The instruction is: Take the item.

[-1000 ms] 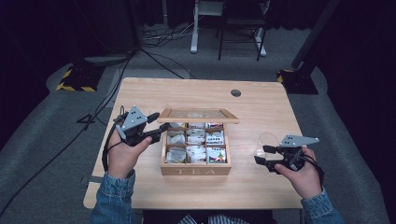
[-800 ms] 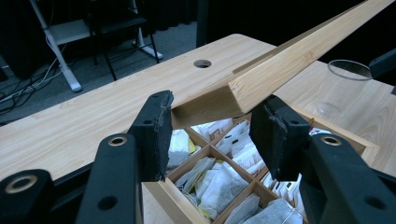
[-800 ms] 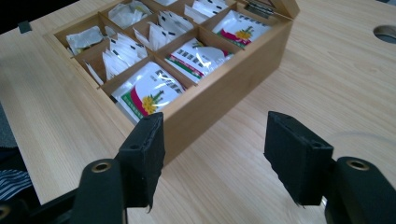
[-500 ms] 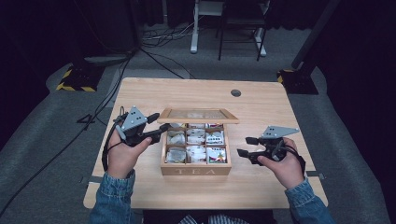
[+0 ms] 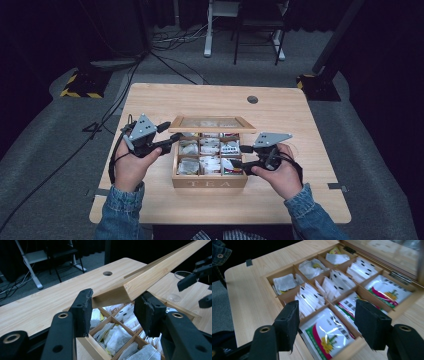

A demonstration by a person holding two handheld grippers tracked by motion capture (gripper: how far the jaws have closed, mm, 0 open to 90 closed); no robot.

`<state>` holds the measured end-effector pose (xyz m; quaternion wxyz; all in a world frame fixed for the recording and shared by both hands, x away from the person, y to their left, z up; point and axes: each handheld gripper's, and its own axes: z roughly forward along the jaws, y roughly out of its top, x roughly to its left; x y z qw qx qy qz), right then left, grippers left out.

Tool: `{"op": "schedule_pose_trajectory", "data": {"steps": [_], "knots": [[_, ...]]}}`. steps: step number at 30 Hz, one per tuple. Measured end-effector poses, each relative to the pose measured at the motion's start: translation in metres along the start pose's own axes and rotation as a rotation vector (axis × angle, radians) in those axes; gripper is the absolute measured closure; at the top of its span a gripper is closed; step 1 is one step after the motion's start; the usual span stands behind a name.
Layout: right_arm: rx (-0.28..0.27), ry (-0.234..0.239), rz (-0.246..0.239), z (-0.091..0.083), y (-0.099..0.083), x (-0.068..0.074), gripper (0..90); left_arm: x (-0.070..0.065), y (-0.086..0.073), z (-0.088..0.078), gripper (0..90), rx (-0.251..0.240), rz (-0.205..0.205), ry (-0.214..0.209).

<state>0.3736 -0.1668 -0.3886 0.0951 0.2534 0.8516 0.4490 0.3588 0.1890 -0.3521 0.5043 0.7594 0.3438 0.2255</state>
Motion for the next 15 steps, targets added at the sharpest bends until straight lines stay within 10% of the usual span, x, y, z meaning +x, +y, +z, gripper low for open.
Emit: {"op": "schedule_pose_trajectory", "data": {"steps": [15], "knots": [[0.022, 0.039, -0.041, 0.042, 0.020, 0.018, 36.6, 0.003, 0.001, 0.001, 49.6, -0.004, 0.001, -0.009]]}}
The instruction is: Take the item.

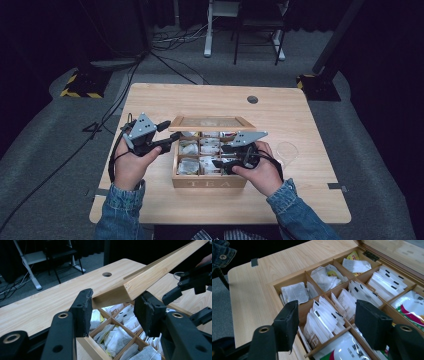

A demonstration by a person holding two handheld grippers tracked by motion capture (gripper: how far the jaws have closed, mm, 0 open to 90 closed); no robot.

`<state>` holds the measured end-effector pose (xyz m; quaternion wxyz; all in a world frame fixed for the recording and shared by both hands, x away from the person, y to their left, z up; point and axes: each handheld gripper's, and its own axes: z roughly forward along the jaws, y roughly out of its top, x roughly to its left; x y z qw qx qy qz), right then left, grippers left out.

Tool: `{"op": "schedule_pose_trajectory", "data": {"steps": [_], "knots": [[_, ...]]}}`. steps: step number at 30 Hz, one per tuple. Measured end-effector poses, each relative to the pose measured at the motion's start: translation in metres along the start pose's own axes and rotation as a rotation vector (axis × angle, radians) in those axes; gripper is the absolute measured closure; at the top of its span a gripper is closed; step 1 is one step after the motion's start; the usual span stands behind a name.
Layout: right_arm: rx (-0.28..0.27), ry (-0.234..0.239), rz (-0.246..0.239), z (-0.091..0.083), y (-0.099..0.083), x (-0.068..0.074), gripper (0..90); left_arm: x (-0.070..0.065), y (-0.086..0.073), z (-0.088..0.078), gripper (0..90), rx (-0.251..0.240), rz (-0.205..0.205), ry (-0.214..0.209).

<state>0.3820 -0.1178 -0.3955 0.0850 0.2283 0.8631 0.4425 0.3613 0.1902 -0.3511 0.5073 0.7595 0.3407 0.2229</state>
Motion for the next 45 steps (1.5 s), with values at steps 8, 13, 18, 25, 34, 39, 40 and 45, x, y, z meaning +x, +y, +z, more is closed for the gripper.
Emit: {"op": "schedule_pose_trajectory", "data": {"steps": [8, 13, 18, 25, 34, 39, 40, 45], "knots": [[-0.008, 0.010, -0.011, 0.017, 0.008, 0.008, 36.1, 0.000, 0.000, 0.000, 49.6, -0.002, 0.002, 0.000], [0.000, 0.026, -0.027, 0.027, 0.012, 0.014, 38.2, 0.001, 0.001, 0.000, 49.6, -0.002, 0.003, 0.000], [0.003, 0.040, -0.023, 0.037, 0.016, 0.017, 39.5, 0.000, 0.000, 0.000, 49.7, 0.001, 0.005, 0.000], [0.008, 0.075, -0.029, 0.054, 0.021, 0.021, 40.2, -0.001, 0.000, 0.000, 49.7, 0.000, 0.004, 0.002], [0.048, 0.110, -0.036, 0.077, 0.017, 0.024, 41.5, -0.001, -0.001, 0.000, 49.7, 0.004, 0.006, 0.003], [0.065, 0.120, -0.045, 0.085, 0.017, 0.023, 41.5, -0.001, -0.001, 0.000, 49.7, 0.004, 0.007, 0.003], [0.076, 0.124, -0.044, 0.088, 0.017, 0.023, 42.1, -0.001, -0.001, 0.000, 49.7, 0.003, 0.009, 0.005], [0.123, 0.131, -0.037, 0.093, 0.018, 0.026, 46.8, -0.001, -0.001, 0.000, 49.8, 0.002, 0.009, 0.004]]}}
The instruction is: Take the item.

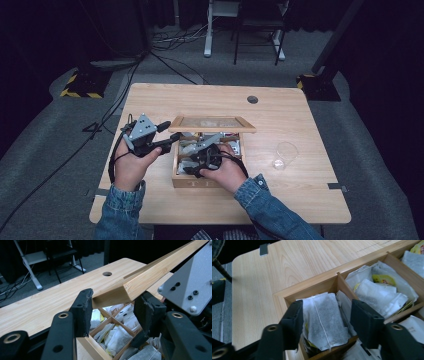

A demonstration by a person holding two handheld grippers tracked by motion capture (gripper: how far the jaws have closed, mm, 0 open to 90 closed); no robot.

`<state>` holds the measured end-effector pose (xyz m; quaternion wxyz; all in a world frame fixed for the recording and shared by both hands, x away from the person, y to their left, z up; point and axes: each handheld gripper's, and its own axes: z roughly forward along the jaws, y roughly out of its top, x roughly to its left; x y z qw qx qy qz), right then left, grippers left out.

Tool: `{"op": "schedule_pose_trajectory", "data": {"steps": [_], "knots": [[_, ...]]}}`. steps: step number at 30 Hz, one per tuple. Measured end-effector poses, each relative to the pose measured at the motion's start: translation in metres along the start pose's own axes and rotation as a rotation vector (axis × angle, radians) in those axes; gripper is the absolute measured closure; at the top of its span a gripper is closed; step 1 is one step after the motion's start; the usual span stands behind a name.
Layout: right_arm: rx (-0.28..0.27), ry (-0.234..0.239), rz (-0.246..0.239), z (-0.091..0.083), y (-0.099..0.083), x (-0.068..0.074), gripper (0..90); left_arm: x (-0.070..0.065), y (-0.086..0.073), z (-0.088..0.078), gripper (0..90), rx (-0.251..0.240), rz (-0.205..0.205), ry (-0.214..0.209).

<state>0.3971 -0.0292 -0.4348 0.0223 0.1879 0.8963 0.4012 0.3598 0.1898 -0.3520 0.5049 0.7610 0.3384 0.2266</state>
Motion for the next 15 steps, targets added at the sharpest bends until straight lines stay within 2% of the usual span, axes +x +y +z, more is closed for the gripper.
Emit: {"op": "schedule_pose_trajectory", "data": {"steps": [4, 9, 12, 15], "knots": [[0.014, 0.012, -0.003, 0.0025, -0.0010, 0.0011, 55.6, -0.0001, -0.0003, 0.0000, 49.8, 0.001, -0.003, -0.003], [0.027, 0.005, -0.012, -0.0001, -0.0012, 0.0035, 73.1, -0.0002, -0.0004, -0.0001, 49.8, 0.001, -0.003, -0.003], [0.024, 0.000, -0.021, -0.0025, -0.0006, 0.0039, 79.3, -0.0002, -0.0004, 0.0000, 49.8, 0.001, -0.002, -0.003], [0.015, -0.013, -0.035, -0.0059, 0.0009, 0.0057, 81.1, -0.0001, -0.0005, 0.0000, 49.9, 0.001, -0.002, -0.003]]}}
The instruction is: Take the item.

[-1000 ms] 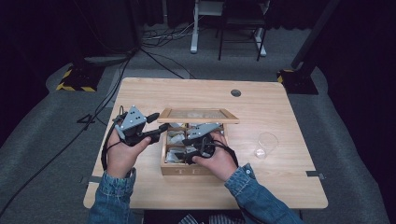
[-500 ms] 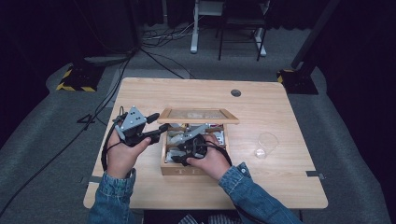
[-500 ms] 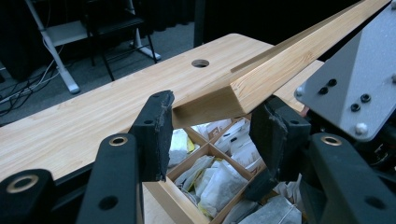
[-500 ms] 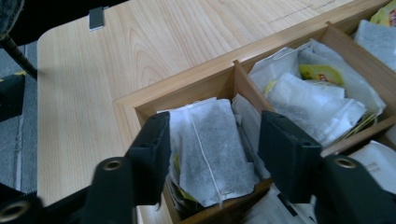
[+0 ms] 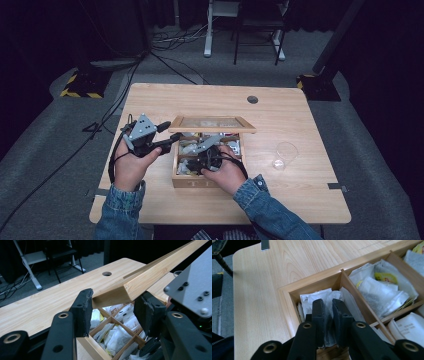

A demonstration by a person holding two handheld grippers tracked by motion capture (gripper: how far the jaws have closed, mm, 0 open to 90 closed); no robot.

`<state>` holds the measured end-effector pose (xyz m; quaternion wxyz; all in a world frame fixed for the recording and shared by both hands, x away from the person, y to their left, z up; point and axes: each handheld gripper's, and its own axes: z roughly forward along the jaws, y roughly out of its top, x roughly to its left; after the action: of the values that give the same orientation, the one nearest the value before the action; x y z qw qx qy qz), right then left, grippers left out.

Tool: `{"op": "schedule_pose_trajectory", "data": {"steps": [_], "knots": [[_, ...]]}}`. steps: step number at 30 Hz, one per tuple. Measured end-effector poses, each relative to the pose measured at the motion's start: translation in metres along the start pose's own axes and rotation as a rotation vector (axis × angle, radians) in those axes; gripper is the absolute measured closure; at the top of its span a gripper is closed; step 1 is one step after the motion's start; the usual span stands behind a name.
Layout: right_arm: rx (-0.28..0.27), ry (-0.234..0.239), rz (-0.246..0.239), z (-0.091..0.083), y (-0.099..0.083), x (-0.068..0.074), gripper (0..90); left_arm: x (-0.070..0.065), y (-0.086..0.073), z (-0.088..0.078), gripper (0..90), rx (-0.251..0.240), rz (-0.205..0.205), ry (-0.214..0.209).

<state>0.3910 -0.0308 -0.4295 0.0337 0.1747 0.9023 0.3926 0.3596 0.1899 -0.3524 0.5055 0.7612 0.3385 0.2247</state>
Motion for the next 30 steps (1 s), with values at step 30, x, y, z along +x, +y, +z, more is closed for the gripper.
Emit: {"op": "schedule_pose_trajectory", "data": {"steps": [30], "knots": [[-0.144, -0.073, 0.016, -0.094, -0.009, -0.003, 81.2, 0.000, 0.000, 0.000, 49.8, 0.002, -0.001, -0.001]]}}
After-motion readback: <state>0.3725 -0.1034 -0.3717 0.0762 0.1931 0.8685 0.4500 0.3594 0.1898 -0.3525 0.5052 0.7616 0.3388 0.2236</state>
